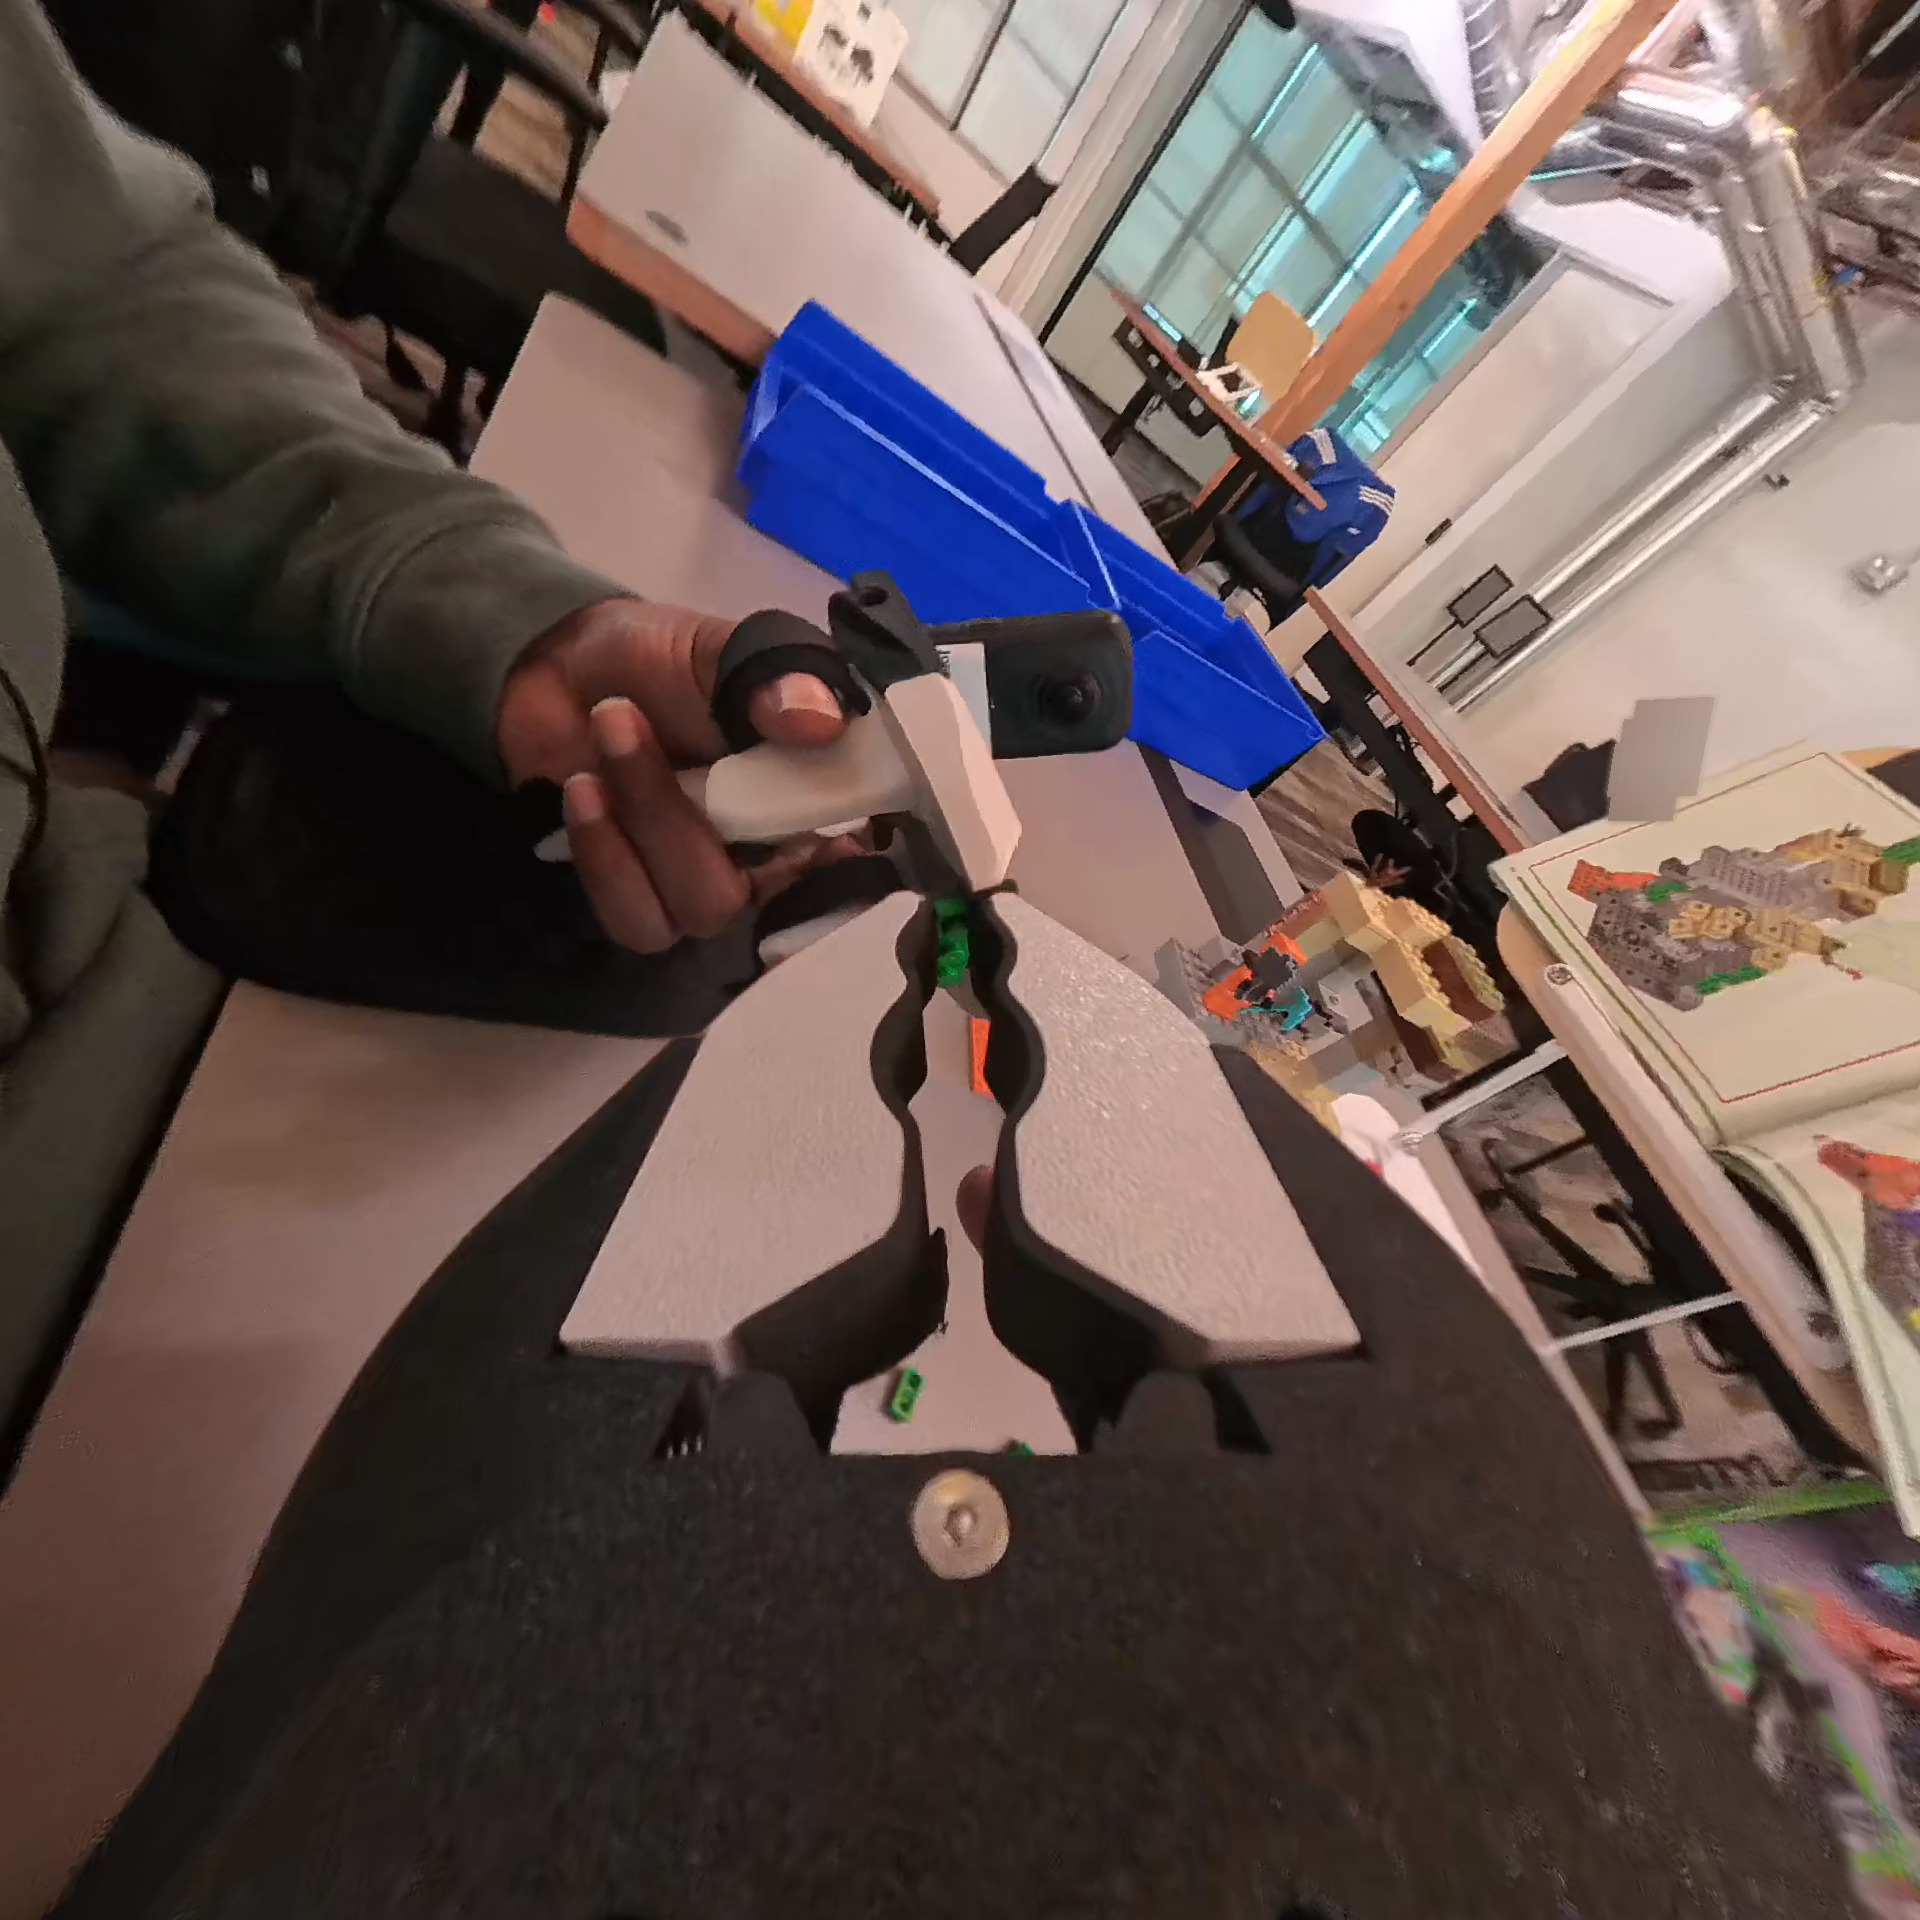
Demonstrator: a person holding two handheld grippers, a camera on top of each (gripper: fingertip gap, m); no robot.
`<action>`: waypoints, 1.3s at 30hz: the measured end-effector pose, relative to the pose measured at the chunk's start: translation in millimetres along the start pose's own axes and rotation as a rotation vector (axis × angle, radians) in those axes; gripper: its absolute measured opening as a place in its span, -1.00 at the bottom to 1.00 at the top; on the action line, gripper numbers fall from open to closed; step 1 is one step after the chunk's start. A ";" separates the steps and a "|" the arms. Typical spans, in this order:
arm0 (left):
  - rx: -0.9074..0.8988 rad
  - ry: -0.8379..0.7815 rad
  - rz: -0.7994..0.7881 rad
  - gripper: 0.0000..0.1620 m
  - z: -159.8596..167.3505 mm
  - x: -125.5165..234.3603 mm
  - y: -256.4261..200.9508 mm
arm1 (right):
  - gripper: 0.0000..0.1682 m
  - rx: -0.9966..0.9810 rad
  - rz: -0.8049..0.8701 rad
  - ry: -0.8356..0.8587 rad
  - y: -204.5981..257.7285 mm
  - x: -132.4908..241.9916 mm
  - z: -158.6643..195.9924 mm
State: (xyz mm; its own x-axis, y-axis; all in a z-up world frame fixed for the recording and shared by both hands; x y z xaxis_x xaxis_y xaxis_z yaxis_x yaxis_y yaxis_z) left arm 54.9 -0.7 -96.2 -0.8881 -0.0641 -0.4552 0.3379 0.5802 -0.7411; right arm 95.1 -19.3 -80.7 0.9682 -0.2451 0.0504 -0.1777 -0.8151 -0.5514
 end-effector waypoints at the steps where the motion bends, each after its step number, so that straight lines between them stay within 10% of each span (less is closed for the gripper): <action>1: -0.004 -0.005 -0.003 -0.71 -0.4 0.3 0.4 | -0.93 -0.028 0.014 -0.014 -0.1 -0.3 1.1; 26: -0.222 -0.054 -0.075 -0.76 1.2 11.9 -2.8 | -1.00 -0.200 0.142 -0.089 9.1 4.7 22.2; 39: -0.773 0.213 -0.061 -0.74 26.3 19.5 -18.7 | -0.77 -1.078 -0.315 -0.202 35.5 4.6 22.0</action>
Point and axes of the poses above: each gripper's, where its closed fingertips meet, x back along the fingers, z out of its underside, y = z × x across the jaws, the point moved 3 cm from there along x, back along the fingers, and after that the axes turned 9 degrees about -y, right-handed, at the moved point
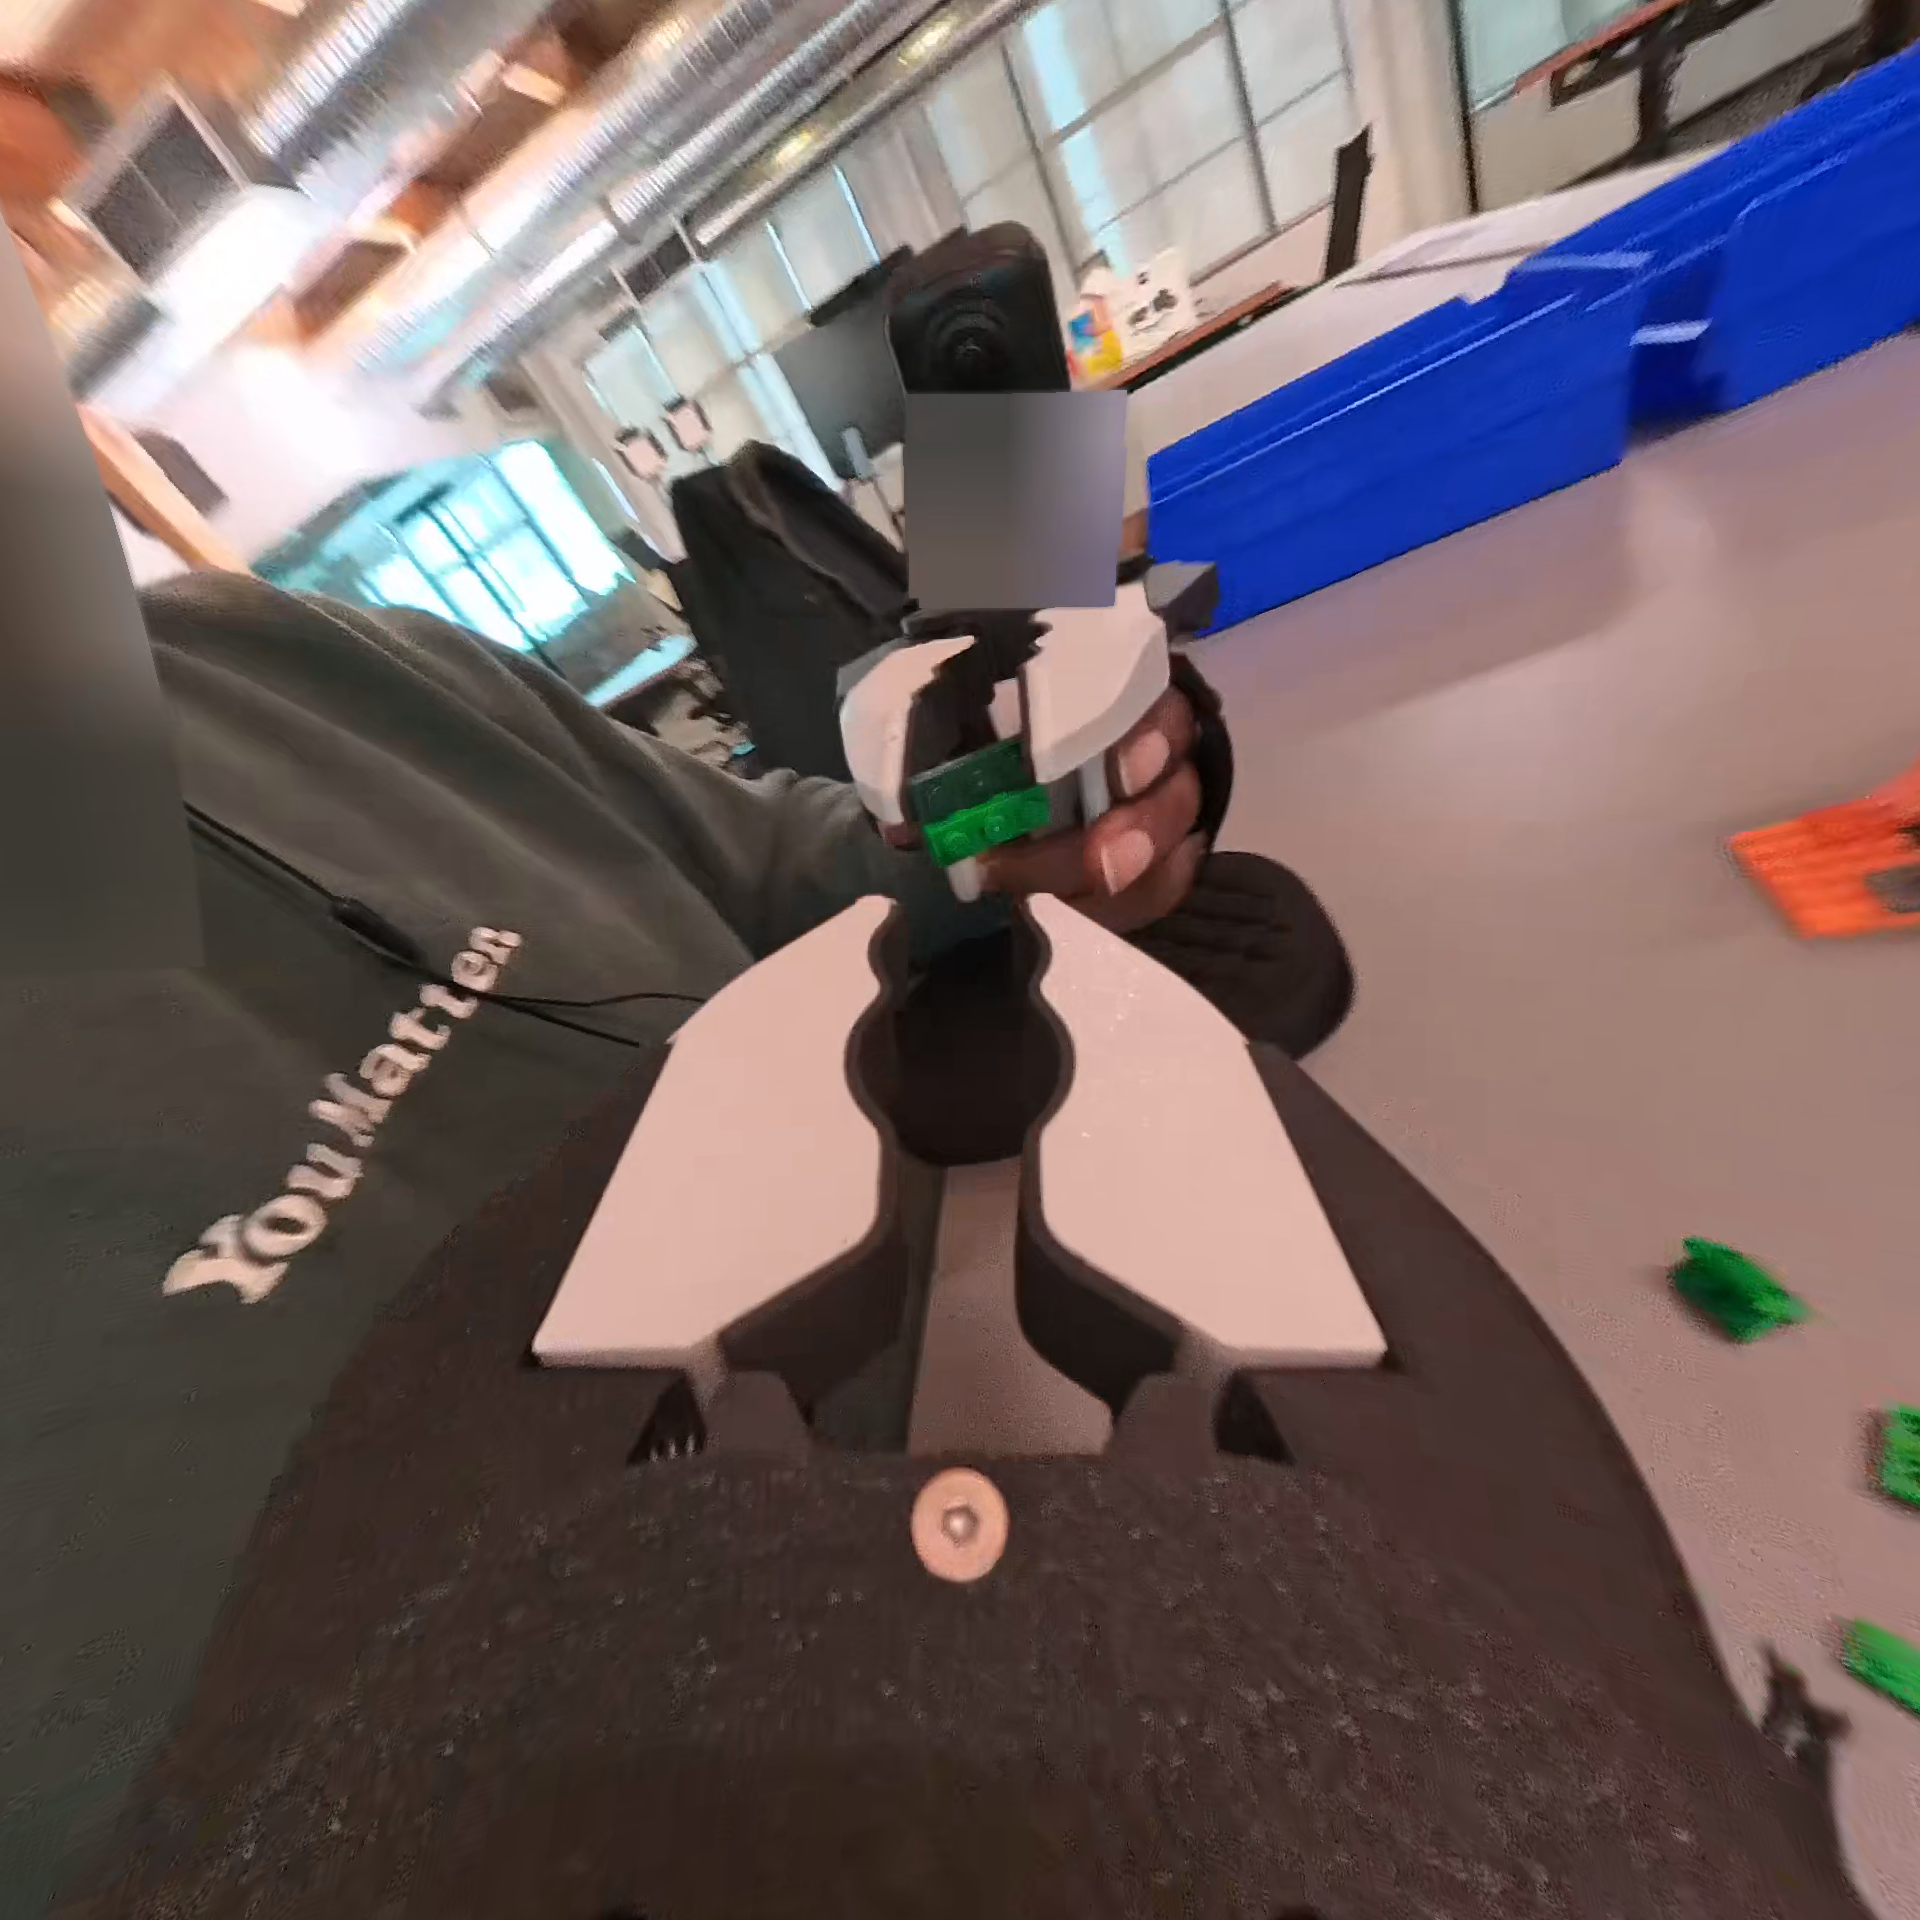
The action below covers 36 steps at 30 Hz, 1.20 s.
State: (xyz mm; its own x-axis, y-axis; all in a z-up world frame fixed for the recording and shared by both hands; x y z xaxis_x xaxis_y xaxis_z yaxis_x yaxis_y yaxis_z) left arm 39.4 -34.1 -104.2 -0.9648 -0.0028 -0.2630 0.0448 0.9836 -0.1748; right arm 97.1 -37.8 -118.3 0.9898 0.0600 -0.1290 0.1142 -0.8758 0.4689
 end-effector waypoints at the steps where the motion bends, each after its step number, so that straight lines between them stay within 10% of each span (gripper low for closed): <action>1: -0.024 0.005 0.015 -0.74 0.0 0.5 -2.4 | -0.77 -0.033 -0.019 0.001 0.6 -0.1 1.4; 36: -0.495 0.101 0.039 -0.73 12.8 1.7 -24.0 | -0.81 -0.301 -0.192 -0.041 7.9 -12.9 8.2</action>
Point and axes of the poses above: each gripper's, where its closed fingertips meet, x back along the fingers, z out of its underside, y = z × x across the jaws, the point moved 3 cm from there along x, back along the fingers, and after that the axes turned 9 degrees about -y, right-handed, at the moved point
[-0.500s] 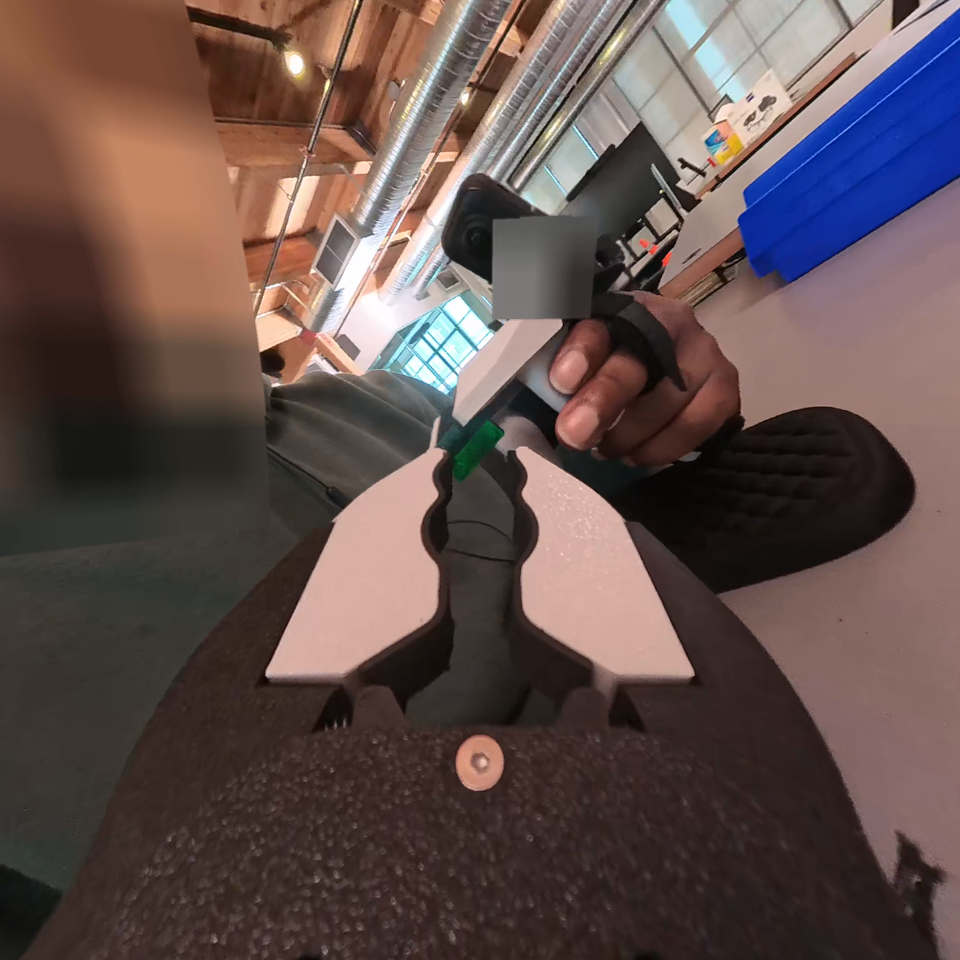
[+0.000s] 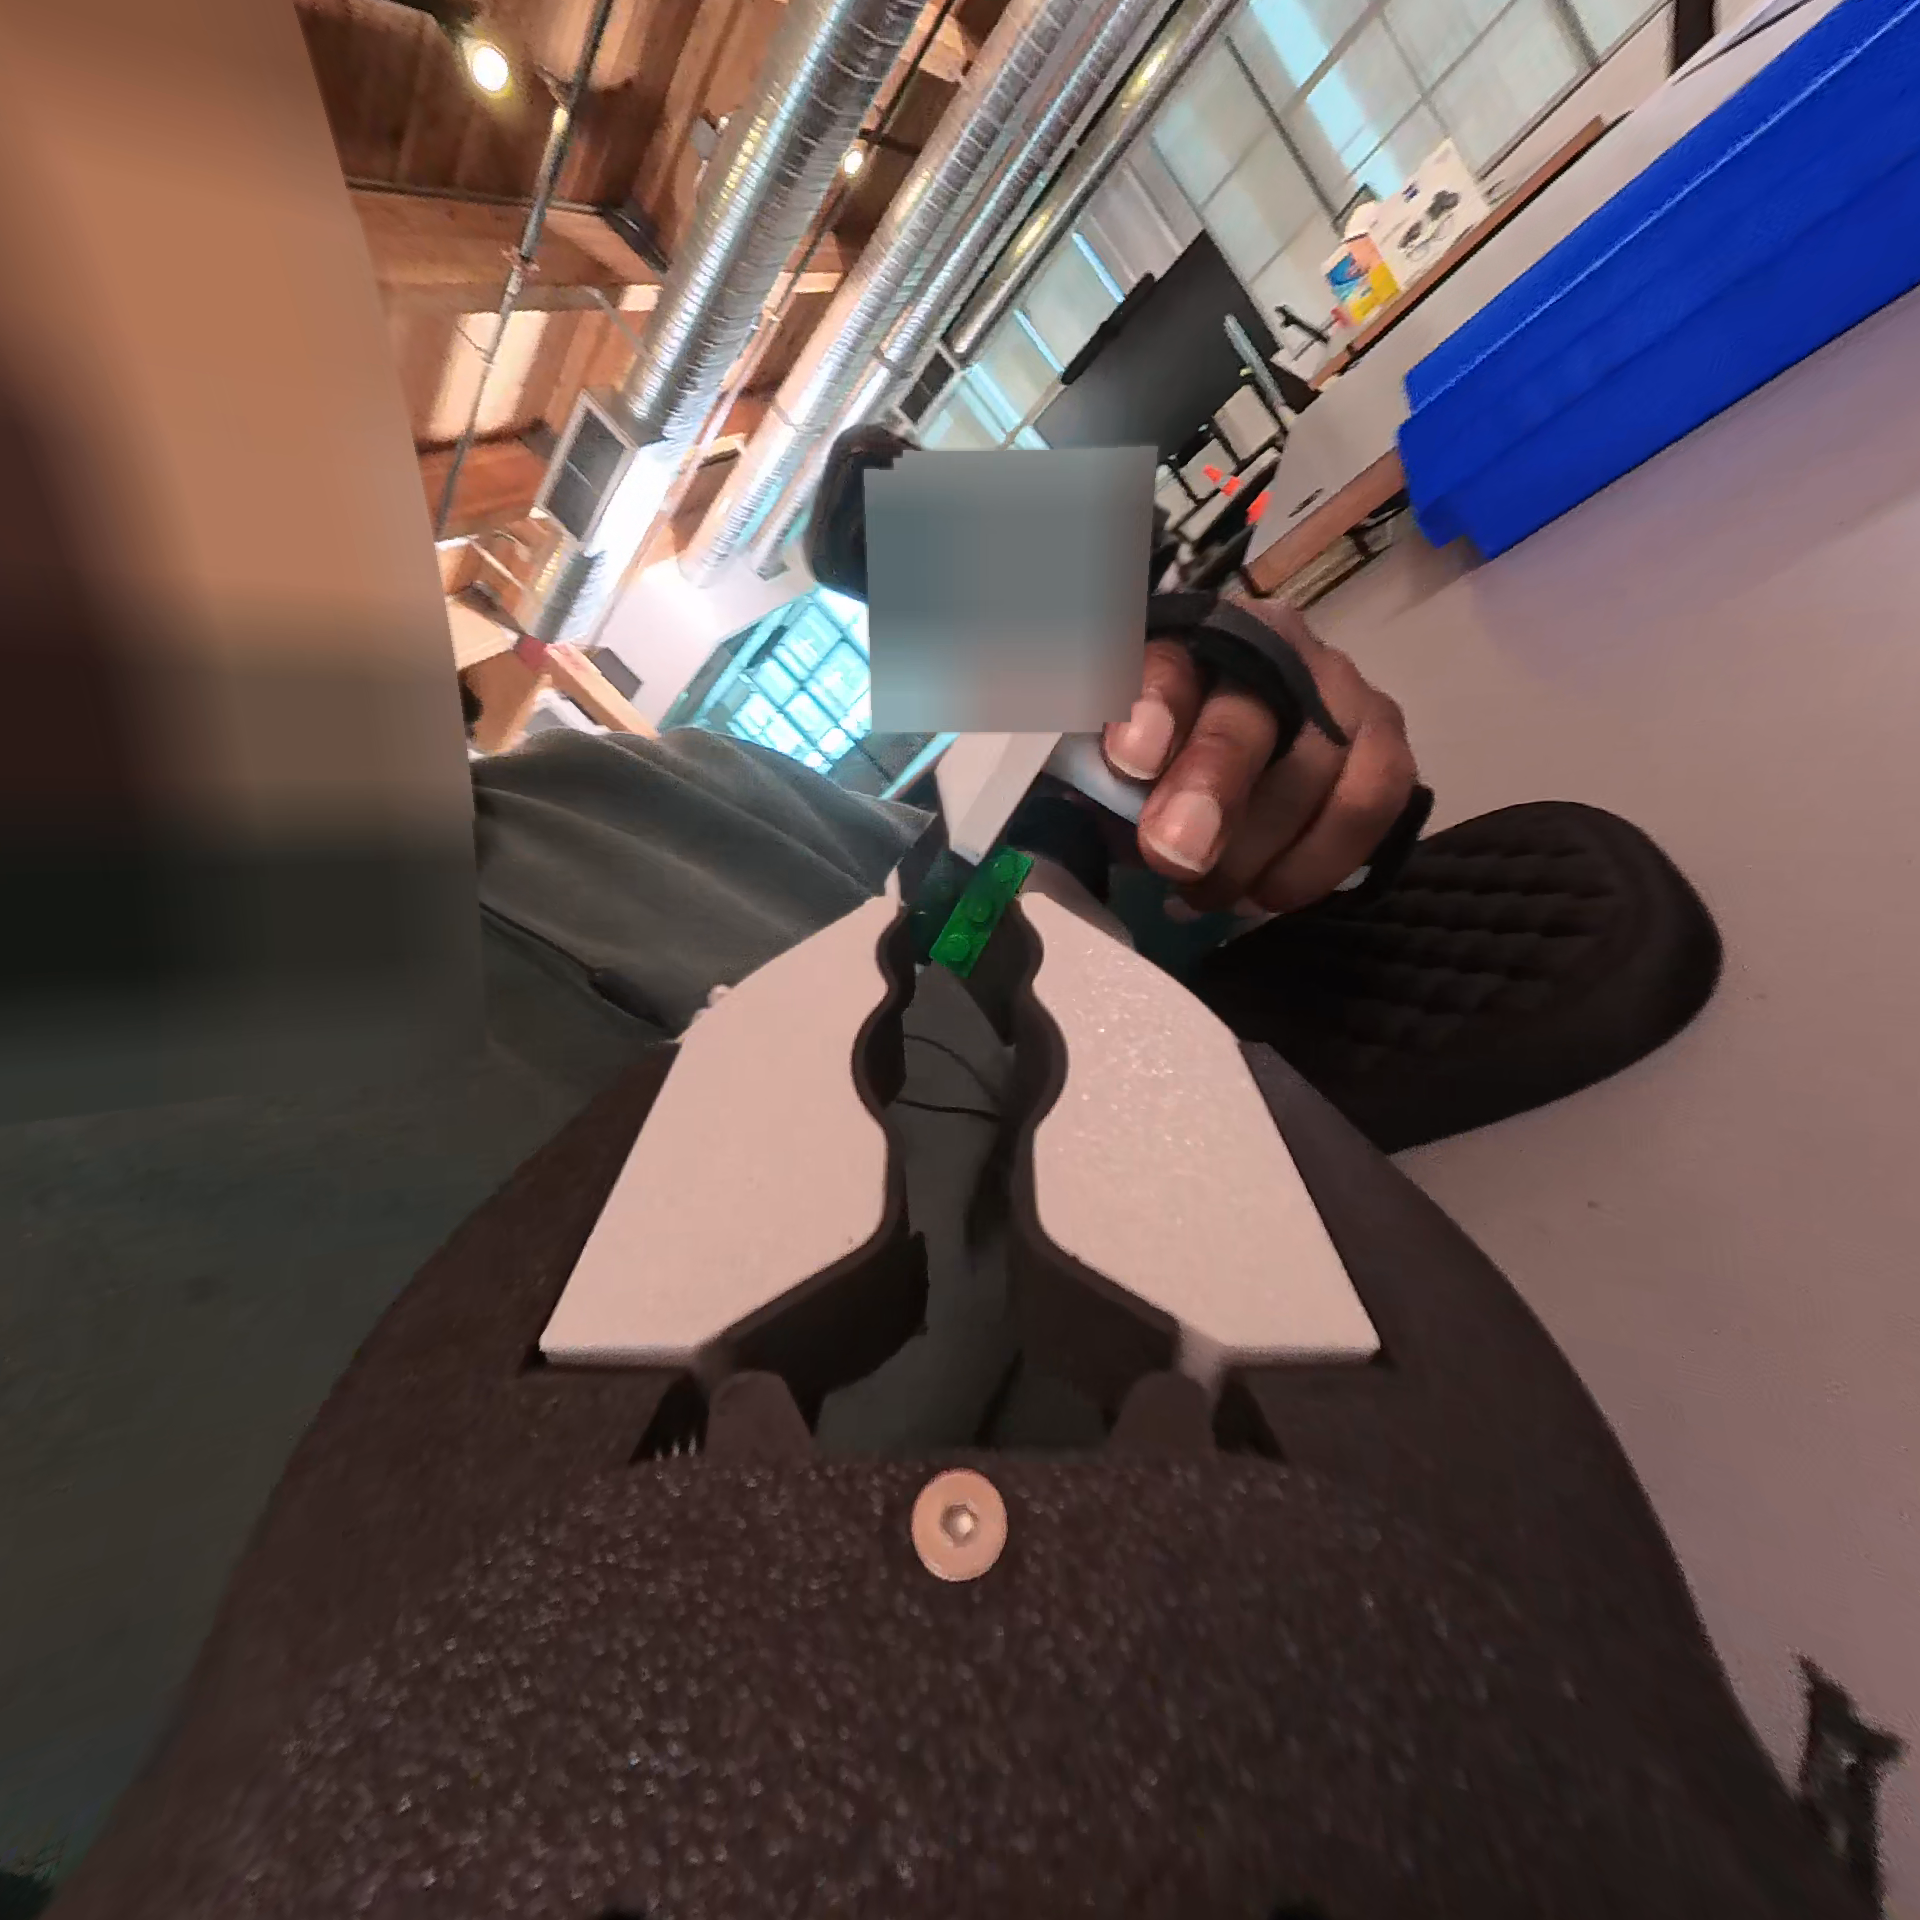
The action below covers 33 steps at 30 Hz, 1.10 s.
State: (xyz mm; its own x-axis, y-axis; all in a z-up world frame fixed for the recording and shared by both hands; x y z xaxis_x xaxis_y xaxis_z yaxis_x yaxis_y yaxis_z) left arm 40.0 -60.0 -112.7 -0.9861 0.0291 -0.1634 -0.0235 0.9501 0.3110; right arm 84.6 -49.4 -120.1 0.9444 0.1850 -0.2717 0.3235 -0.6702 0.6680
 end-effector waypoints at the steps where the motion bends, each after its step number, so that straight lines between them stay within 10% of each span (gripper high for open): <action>1: -0.005 0.008 -0.015 -0.73 1.8 1.0 0.7 | -0.81 0.034 0.025 0.005 -1.3 0.3 -0.1; 18: -0.114 0.171 -0.196 -0.68 20.8 3.2 6.5 | -0.88 0.887 0.380 0.173 -7.5 6.0 -0.4; 33: -0.159 0.175 -0.208 -0.69 13.3 -0.5 4.2 | -0.89 1.016 0.374 0.144 1.7 5.9 -1.4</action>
Point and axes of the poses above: each gripper's, where its closed fingertips meet, x back along the fingers, z out of its underside, y = z × x across the jaws, the point moved 3 cm from there along x, back along the fingers, and after that the axes turned 9 degrees about -y, right-handed, at the moved point
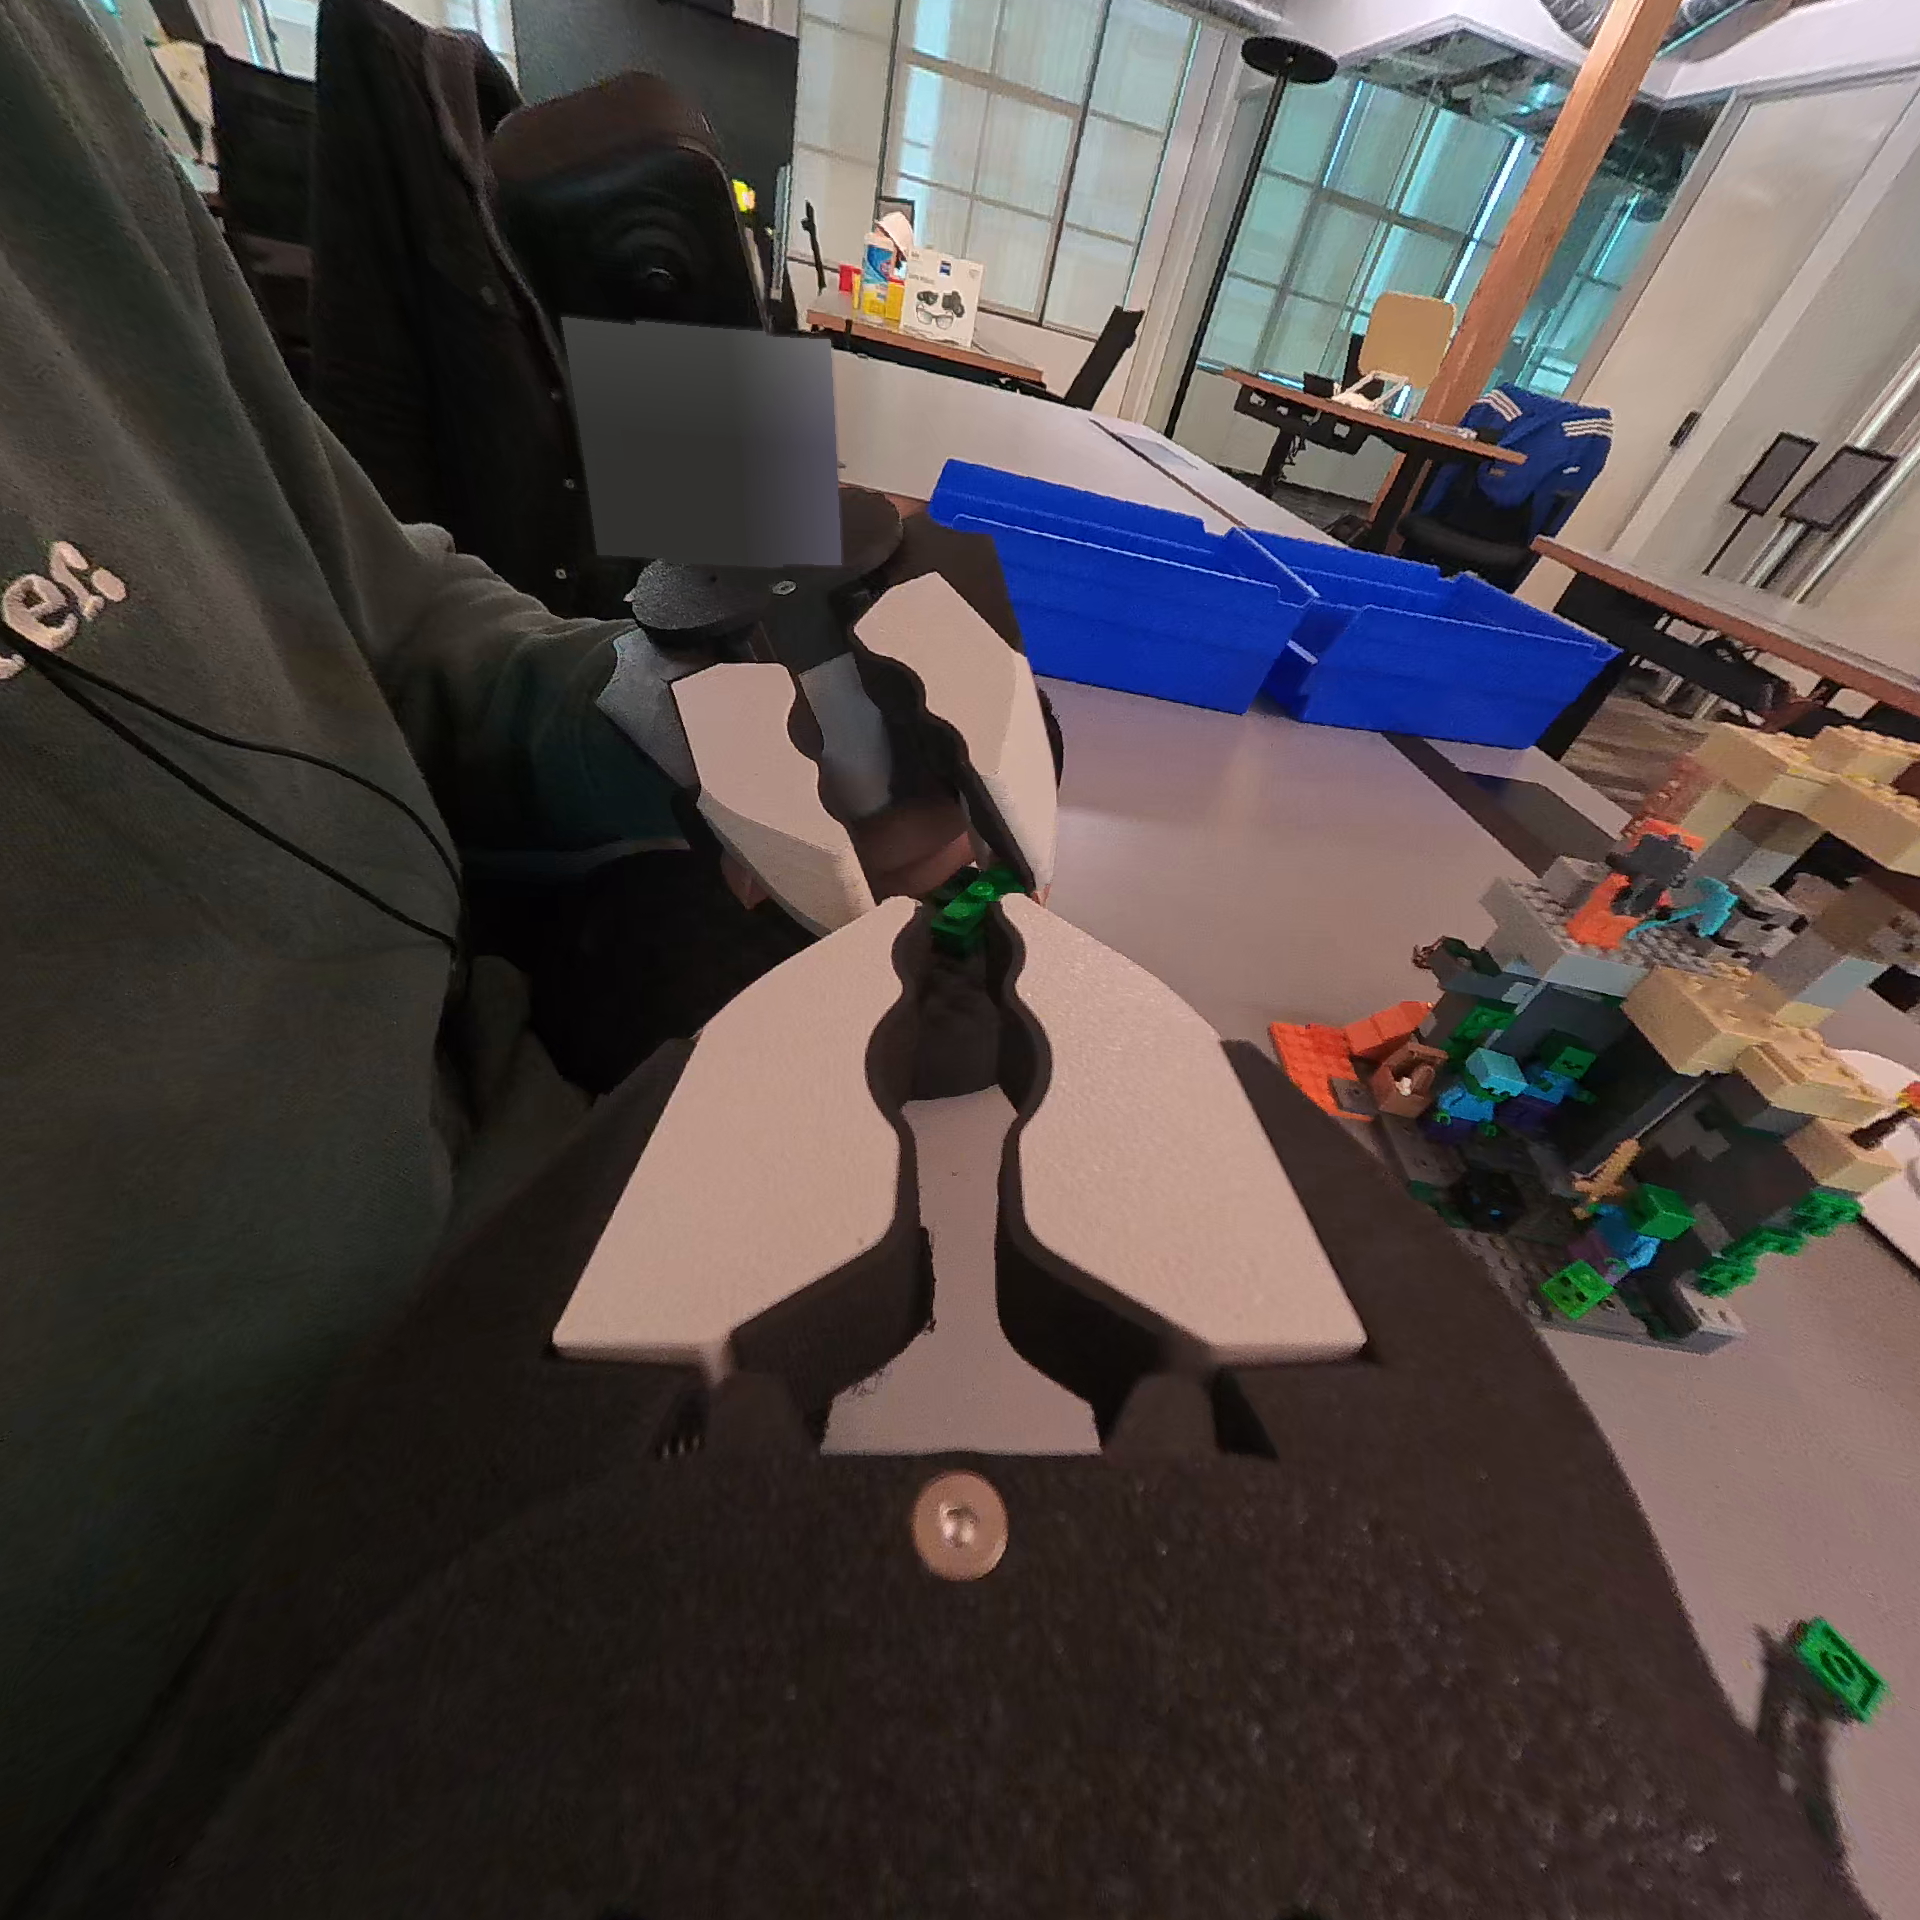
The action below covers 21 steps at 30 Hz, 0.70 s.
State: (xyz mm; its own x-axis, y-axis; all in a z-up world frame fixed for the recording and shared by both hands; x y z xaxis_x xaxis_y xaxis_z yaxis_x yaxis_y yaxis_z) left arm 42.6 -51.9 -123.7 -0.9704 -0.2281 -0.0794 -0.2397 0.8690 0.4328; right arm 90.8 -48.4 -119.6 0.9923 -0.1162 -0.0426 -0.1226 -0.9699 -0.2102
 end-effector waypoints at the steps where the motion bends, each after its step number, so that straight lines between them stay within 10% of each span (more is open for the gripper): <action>1: -0.003 0.000 -0.002 -0.69 -0.3 0.0 -0.1 | -0.89 0.010 0.004 -0.001 0.1 0.0 -0.4; 18: -0.135 0.055 -0.015 -0.69 9.6 2.4 -6.0 | -0.85 0.491 0.047 0.107 7.3 -0.5 7.0; 21: -0.146 0.076 -0.016 -0.69 15.7 3.2 -7.5 | -0.84 0.328 0.020 0.122 6.3 0.4 11.7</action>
State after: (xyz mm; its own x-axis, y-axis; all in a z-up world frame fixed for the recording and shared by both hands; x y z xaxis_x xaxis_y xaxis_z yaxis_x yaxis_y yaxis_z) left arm 40.8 -52.3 -141.3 -0.9601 -0.2788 -0.0220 -0.2430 0.7930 0.5586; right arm 90.2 -52.1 -132.4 0.9819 -0.1786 0.0632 -0.1214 -0.8493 -0.5138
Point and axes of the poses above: each gripper's, where its closed fingertips meet, x back along the fingers, z out of its underside, y = z × x across the jaws, the point moved 3 cm from there along x, back along the fingers, and after that the axes turned 9 degrees about -y, right-handed, at the moved point
